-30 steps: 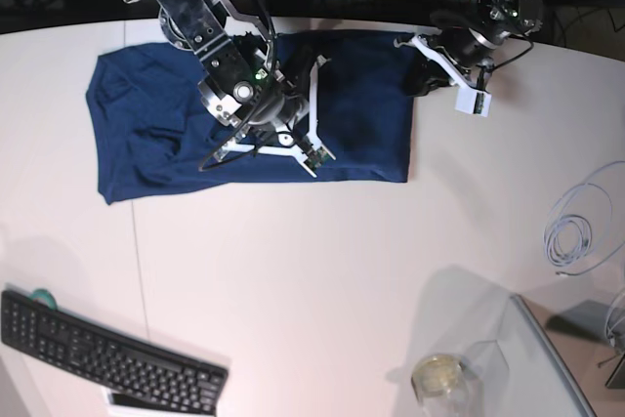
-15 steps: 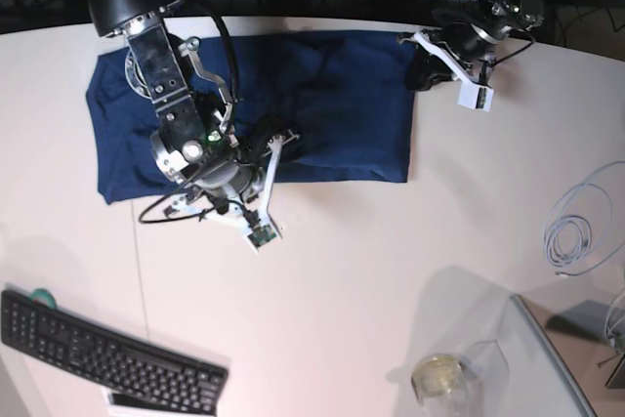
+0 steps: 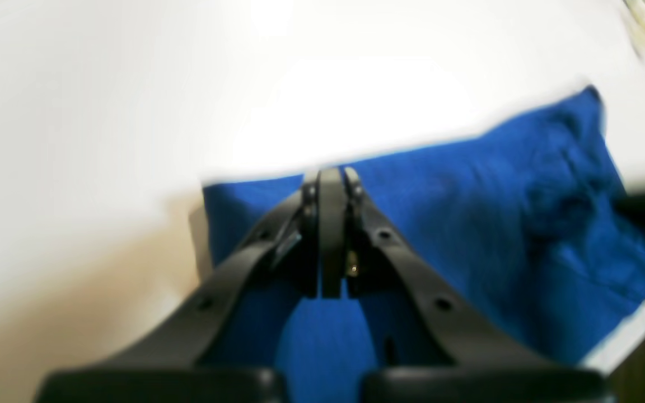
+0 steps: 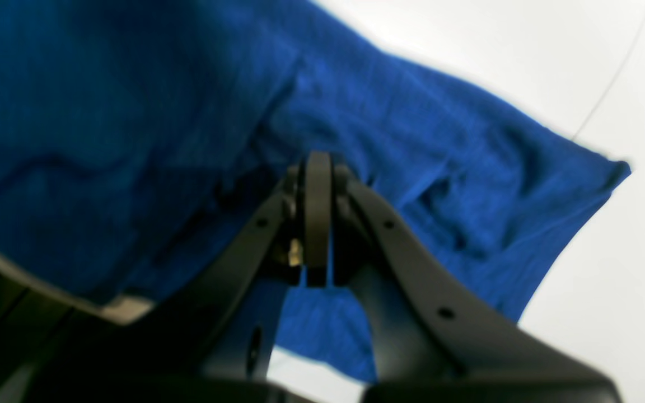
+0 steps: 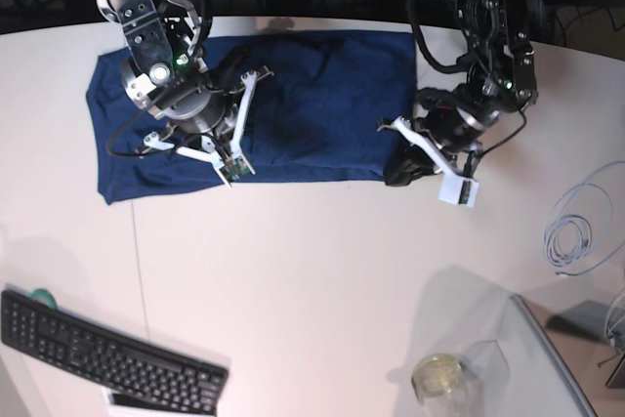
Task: Layout the t-shirt on the table in an organized manner, then fold the t-shirt properly
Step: 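Move both grippers to the opposite ends of the folded shirt, then grasp the shirt ends with both grippers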
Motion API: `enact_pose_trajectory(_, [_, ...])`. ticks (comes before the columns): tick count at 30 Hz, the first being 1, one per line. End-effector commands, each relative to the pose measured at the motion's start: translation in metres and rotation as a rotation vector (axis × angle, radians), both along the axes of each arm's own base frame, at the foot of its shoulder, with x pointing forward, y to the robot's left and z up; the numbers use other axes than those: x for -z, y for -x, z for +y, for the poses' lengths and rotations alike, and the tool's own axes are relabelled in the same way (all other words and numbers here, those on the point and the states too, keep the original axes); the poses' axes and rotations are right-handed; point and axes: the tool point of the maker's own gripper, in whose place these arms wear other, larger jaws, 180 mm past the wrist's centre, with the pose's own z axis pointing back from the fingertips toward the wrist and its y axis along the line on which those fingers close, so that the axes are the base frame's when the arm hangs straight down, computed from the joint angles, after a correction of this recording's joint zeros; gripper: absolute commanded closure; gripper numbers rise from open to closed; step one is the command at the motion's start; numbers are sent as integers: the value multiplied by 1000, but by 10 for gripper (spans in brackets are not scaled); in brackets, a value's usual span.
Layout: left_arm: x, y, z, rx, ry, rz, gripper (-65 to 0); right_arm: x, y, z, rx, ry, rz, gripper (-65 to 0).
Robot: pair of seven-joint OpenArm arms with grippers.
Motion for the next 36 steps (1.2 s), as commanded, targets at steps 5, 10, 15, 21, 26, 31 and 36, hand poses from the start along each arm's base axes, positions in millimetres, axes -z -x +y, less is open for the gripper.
enact_pose_trajectory(5, [36, -15, 9, -45, 18, 102, 0, -26, -16, -42, 157, -20, -99, 0])
enact_pose_trajectory(10, [48, -26, 15, -90, 19, 65, 0, -40, -19, -81, 339, -145, -202, -12])
enact_pose_trajectory(15, [12, -41, 26, -116, 53, -41, 0, -47, -16, -103, 436, -382, -153, -270])
enact_pose_trajectory(21, [-35, -17, 49, -89, 16, -160, 0, -45, -30, -178, 472, -378, -91, -611])
enact_pose_trajectory(26, [-12, 39, 77, -91, -58, -71, 0, 4, -26, -222, 454, -352, 150, -578])
enact_pose_trajectory(31, [8, 76, 114, -214, -62, -30, 0, 40, -18, -234, 498, -409, 278, -581])
enact_pose_trajectory(36, [32, 89, 122, -271, -35, 18, 0, 64, -9, -215, 464, -432, 371, -578])
